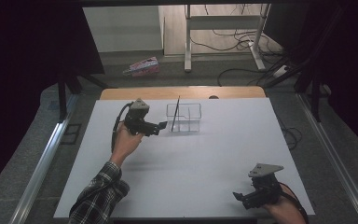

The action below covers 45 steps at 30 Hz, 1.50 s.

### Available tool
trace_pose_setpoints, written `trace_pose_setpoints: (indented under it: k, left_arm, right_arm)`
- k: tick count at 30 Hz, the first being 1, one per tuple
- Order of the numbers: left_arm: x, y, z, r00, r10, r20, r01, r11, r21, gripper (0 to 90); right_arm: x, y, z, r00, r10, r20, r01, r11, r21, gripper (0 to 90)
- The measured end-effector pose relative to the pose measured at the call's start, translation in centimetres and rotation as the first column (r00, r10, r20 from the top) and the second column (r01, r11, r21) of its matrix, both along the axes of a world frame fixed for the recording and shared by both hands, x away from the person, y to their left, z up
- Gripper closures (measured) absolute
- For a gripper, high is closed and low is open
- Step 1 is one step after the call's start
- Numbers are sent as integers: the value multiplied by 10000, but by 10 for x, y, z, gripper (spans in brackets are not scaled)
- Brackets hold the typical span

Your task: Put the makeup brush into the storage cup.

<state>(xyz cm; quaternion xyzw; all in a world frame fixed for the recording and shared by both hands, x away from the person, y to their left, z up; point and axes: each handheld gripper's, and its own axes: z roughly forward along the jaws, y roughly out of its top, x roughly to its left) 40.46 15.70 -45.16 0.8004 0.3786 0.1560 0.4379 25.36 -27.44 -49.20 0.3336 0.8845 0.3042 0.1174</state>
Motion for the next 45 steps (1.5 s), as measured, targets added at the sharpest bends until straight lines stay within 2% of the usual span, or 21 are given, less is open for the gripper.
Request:
trace_pose_setpoints:
  k: [5,11,20,25,35,39,45]
  left_arm:
    - [-5,5,-4,9999,12,-102,-13,10000,-64,0]
    - [-14,10,-6,10000,20,-72,-22,9995,-302,0]
    - [-26,14,-8,10000,-12,31,14,9991,-423,0]
    - [-32,14,-10,10000,-68,32,69,9994,-342,0]
    - [-43,14,-16,10000,-18,61,19,9996,-278,0]
    - [-47,14,-18,9999,-54,112,54,10000,-55,0]
    - [-53,17,-20,9999,61,128,-59,9998,-196,0]
  right_arm:
    - [0,0,0,10000,-9,-1,9,10000,-16,0]
    - [0,0,0,10000,-9,7,9,10000,-28,0]
    - [0,-1,1,9999,-117,50,117,9999,6,0]
    - [1,-3,2,9994,-320,138,319,9994,100,0]
    - [1,-2,2,9996,-246,127,245,9997,89,0]
    - [0,-2,2,9997,-220,142,219,9997,82,0]
    - [0,-1,2,9997,-152,170,150,9998,102,0]
